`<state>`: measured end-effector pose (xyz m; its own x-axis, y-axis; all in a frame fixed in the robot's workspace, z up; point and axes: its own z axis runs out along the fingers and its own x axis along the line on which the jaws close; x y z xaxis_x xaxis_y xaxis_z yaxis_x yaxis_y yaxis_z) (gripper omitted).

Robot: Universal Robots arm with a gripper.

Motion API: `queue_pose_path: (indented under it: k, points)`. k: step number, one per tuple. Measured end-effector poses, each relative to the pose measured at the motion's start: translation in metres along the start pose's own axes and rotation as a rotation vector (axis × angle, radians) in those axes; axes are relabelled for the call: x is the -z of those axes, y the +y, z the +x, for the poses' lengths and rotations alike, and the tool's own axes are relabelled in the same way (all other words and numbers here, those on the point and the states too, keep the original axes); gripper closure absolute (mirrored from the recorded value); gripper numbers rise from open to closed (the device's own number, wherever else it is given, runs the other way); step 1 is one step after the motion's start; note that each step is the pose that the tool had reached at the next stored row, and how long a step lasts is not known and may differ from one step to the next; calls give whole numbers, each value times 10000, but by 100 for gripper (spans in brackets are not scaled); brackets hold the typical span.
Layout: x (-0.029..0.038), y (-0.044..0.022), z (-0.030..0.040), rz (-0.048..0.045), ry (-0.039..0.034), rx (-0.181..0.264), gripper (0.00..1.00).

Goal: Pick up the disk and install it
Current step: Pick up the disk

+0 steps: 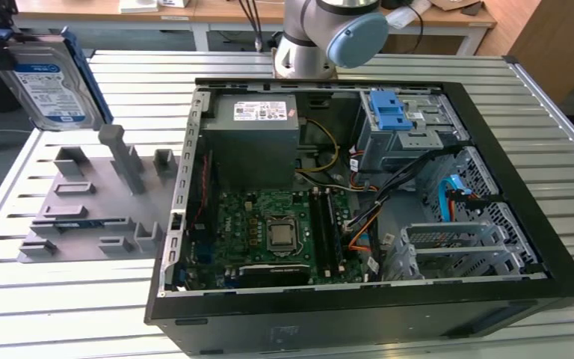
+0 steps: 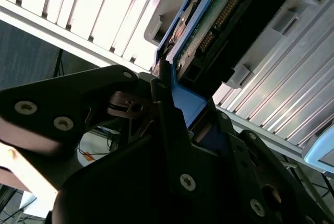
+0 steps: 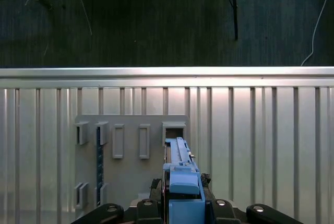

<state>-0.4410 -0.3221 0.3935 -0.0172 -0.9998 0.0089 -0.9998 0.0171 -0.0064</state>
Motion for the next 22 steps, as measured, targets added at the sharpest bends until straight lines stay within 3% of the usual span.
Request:
queue_pose_path:
  k: [22]
  points:
    - [125,-1,1,0,0,0,64]
